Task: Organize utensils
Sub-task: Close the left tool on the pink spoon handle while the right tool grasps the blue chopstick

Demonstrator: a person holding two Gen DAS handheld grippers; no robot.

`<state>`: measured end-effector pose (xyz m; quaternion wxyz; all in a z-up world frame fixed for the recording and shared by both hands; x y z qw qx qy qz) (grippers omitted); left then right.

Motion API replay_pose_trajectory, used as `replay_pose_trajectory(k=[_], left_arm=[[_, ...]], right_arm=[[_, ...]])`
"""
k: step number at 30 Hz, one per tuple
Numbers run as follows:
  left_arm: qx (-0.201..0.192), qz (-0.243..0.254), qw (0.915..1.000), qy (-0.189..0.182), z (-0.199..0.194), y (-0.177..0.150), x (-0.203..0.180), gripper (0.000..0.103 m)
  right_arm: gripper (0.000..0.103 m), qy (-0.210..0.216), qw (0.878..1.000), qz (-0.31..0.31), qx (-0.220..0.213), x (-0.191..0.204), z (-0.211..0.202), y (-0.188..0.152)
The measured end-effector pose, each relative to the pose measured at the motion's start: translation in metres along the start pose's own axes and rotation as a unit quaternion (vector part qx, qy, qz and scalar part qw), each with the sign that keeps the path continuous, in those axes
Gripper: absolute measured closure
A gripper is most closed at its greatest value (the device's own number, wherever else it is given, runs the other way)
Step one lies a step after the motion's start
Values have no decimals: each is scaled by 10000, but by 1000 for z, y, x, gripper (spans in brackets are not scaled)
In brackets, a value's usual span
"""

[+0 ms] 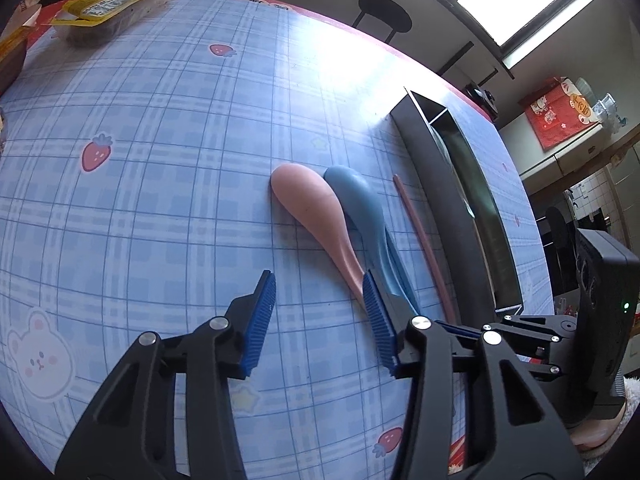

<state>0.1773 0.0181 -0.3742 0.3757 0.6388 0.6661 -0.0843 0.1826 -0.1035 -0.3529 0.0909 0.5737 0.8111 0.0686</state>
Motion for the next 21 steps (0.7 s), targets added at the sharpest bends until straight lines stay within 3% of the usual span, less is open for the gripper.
replay_pose_trajectory(k=[12,21], left_arm=[[55,-140,9999,-29,22,10,-1,56],[-84,-117,9998,102,31,26,3,64]], right_arm=[[96,-168,9998,-84,-63,3,-2,-2],[96,-102,9996,-187,-188,4,-3,-3]])
Point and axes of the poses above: each gripper's, at about its wrist camera, not at the fingertips, and z roughly the way its jaws point, x to its left, y to its top, the point moved 7 cm from there along z, roughly the way its jaws point, and after that the axes turned 14 degrees about -y, right-handed, at the moved point
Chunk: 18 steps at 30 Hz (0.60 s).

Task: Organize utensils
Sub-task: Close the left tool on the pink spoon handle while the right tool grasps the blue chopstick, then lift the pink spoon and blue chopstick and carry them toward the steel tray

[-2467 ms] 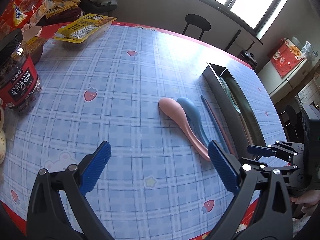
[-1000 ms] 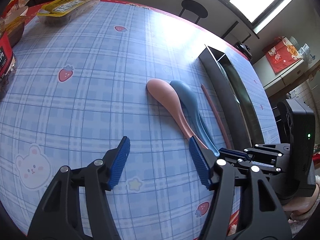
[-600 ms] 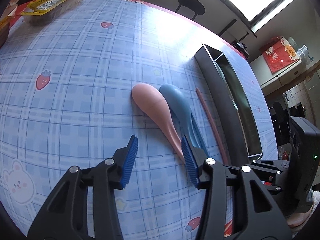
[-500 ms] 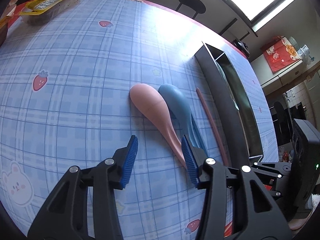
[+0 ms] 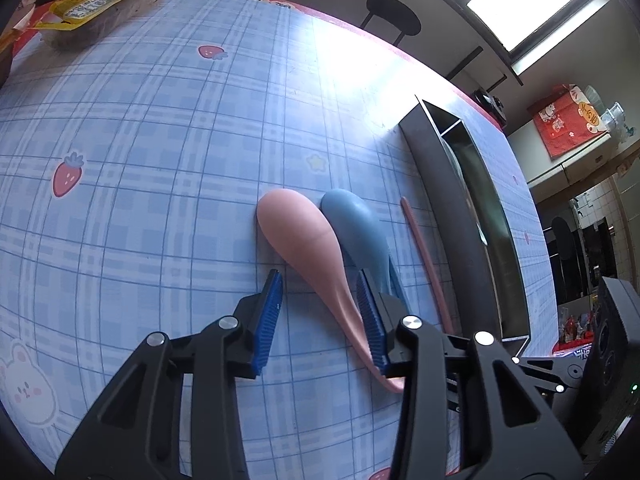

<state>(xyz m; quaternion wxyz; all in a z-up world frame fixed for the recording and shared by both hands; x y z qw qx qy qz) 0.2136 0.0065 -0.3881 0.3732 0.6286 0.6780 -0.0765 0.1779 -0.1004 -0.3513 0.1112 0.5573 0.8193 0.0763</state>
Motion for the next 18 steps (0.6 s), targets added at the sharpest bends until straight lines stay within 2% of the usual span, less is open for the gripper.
replay_pose_trajectory(k=[4,7,11,12,16,18], left_arm=[[-12,-25,9999,105,4,4,0,73],[56,-50,10000,-14,6,4,-2,78],[222,251,9994,79,8,-5,-12,89],[287,310,9991,101,9,-8,-13,96],[507,411,9978,114,12,-24,-15,97],[426,387,9983,72,12,-26,-14,97]], right_arm=[[96,67,10000,39,-23,-5,-2,-4],[96,79,9999,37,-50,-9,-4,-7],[96,73,9999,22,-77,-10,-5,-9],[96,69,9999,17,-87,-10,-6,-9],[96,45,9999,35,-104,-8,-7,-9],[96,35,9999,36,-111,-8,-8,-9]])
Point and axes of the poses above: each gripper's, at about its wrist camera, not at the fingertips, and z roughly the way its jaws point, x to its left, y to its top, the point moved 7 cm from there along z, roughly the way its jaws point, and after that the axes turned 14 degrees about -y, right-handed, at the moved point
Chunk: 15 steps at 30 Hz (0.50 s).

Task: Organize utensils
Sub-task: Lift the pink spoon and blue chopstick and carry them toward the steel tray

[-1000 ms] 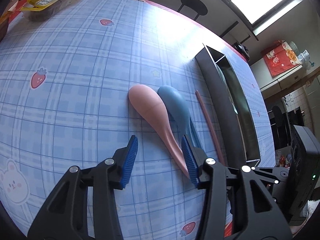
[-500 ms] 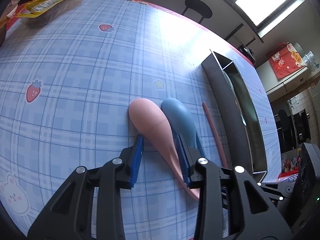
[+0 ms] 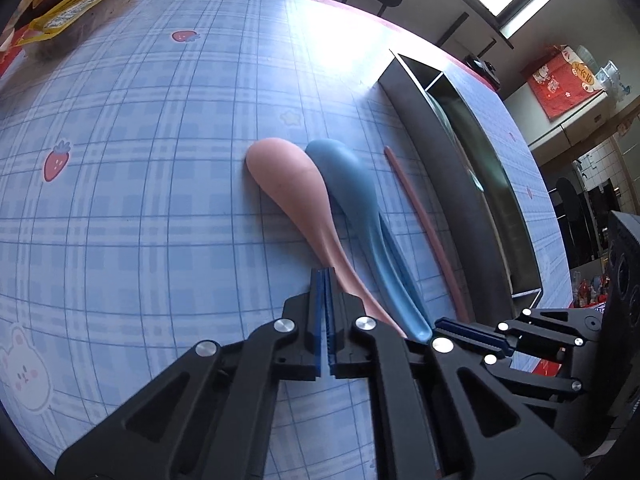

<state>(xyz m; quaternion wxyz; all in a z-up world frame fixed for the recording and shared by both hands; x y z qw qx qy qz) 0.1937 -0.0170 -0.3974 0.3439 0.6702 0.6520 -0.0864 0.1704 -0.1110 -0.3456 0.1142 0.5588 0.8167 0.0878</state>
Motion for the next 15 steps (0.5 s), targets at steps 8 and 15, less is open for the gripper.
replay_pose_trajectory(k=[8,15], left_arm=[[-496,-551,9972,-129,-11,22,13,58],[-601,-486,9970,-32,-6,35,16,67]], right_arm=[[96,-28,10000,-24,-31,1,-1,0],[96,-31,10000,-33,-32,0,-1,1]])
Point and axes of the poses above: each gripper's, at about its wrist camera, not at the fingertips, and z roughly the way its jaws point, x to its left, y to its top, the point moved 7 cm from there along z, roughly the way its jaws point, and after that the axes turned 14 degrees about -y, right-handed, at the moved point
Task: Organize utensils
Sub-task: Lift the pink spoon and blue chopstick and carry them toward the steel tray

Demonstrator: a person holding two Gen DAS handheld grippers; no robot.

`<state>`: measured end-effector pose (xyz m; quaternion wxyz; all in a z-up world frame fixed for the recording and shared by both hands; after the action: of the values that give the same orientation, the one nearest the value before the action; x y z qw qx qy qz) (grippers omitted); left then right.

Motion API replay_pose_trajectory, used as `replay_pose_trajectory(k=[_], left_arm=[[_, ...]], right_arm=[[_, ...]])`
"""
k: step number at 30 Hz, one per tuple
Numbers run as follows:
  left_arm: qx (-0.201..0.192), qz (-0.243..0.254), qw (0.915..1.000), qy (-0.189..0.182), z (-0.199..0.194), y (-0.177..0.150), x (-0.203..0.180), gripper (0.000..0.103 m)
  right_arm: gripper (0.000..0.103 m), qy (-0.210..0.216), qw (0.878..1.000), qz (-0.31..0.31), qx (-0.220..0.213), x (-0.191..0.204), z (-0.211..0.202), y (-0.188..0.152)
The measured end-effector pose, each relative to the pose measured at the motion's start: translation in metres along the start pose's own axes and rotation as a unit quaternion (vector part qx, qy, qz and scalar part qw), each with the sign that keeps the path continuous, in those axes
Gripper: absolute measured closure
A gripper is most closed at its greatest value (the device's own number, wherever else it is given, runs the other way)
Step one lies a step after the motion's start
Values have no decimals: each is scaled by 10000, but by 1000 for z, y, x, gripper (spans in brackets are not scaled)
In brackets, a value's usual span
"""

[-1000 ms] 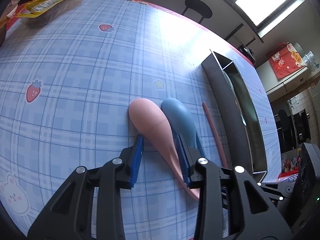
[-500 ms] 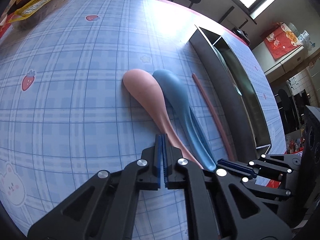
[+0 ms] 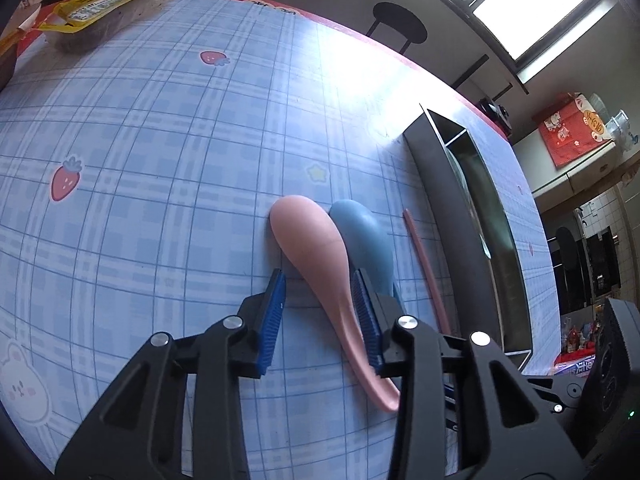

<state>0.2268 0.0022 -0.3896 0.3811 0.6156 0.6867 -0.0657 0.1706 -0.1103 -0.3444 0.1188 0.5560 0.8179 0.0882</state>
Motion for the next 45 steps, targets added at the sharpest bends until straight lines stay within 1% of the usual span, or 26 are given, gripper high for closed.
replay_pose_trajectory(k=[3,8,10,12,14,15,17,22,26,31,34,38,42,45], left_arm=[[-20,-19,10000,12,3,5,-1,68],[57,179,9997,137,6,6,-4,69],[91,185,9998,69,6,5,-3,70],[134,141,9998,-46,5,2,-4,74],[181,172,9997,-65,7,-1,-6,78],[226,200,9995,-87,8,-3,-8,82],[358,221,9990,-174,13,-8,-13,88],[589,549,9967,-90,15,-20,-22,90],[805,940,9923,37,6,-36,-22,90],[967,1052,9897,120,-13,-57,-12,92],[919,1023,9903,200,-21,-69,-8,92],[641,869,9939,240,-28,-80,-6,92],[407,581,9974,144,-33,-81,0,90],[422,576,9974,52,-35,-82,2,90]], right_arm=[[96,-3,10000,5,2,0,0,0],[96,-5,10000,-1,6,0,0,0],[96,-4,10000,-1,6,0,0,0],[96,-8,10000,-7,2,0,0,0],[96,-11,10000,-9,0,0,0,0],[96,-12,10000,-7,3,0,0,0],[96,-13,10000,-15,4,0,0,0],[96,-19,10000,-33,-9,2,-1,-1],[96,-36,10000,-57,-34,3,-1,-1],[96,-81,9998,-147,-127,4,-2,-2],[96,-123,9995,-208,-194,5,-1,-2],[96,-259,9986,-353,-311,8,-2,-3],[96,-269,9982,-398,-351,9,-1,-4],[96,-253,9984,-392,-320,9,0,-3]])
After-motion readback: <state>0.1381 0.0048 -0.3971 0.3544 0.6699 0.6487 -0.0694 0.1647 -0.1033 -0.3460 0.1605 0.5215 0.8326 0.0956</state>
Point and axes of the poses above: each gripper's, at about its wrist camera, not at the fingertips, and z roughly the way its jaws point, x to its left, y to its top, the point moved 7 cm from there along z, roughly the way its jaws point, and after that the axes turned 14 degrees about -y, right-handed, at the moved point
